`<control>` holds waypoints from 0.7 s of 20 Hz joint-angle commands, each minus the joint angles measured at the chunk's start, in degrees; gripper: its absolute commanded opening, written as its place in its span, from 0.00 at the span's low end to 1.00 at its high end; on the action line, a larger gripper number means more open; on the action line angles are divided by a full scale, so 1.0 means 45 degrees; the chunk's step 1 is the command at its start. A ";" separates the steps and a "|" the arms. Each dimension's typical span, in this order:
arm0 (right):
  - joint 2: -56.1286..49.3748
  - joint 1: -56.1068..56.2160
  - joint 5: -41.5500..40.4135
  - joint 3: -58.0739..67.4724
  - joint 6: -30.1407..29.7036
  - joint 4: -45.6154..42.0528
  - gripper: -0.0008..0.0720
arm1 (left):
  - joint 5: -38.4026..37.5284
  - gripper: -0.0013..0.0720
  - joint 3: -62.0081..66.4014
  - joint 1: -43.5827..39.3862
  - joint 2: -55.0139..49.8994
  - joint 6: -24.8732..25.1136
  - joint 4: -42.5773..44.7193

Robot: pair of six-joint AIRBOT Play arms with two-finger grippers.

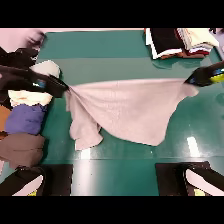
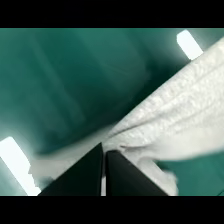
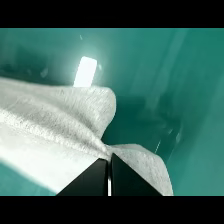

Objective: Fold the shirts.

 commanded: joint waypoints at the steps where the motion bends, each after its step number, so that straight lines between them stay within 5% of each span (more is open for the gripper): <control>1: -0.1953 -0.0029 -0.2225 -0.1690 -0.0049 0.0068 0.03 | 0.2375 0.05 -0.1525 0.0015 -0.2414 0.0350 0.0005; 2: -0.2492 -0.0029 -0.2827 -0.1574 -0.0039 0.0136 0.10 | 0.3113 0.05 -0.1336 0.0015 -0.3021 0.0151 0.0019; 3: -0.2982 -0.0044 -0.3016 -0.1185 0.0121 0.0136 0.48 | 0.3565 0.26 -0.0991 0.0068 -0.3453 -0.0214 0.0049; 4: -0.3463 -0.0044 -0.2919 -0.0563 0.0272 0.0146 0.62 | 0.3672 0.67 -0.0510 0.0233 -0.3725 -0.0792 0.0078; 5: -0.3750 -0.0044 -0.2691 0.0010 0.0287 0.0141 0.62 | 0.3351 0.74 0.0087 0.0607 -0.3832 -0.1175 0.0092; 9: -0.3536 -0.0039 -0.1569 0.0520 0.0126 0.0141 0.61 | 0.0840 0.74 0.0879 0.3342 -0.3580 -0.1807 0.0058; 13: -0.2025 -0.0039 -0.1763 -0.1613 -0.0141 0.0170 0.59 | -0.0053 0.74 -0.1491 0.5124 -0.3521 -0.1321 -0.0049; 14: -0.1651 -0.0044 -0.1904 -0.2152 -0.0141 0.0155 0.50 | 0.0194 0.74 -0.2234 0.5129 -0.3551 -0.1098 -0.0044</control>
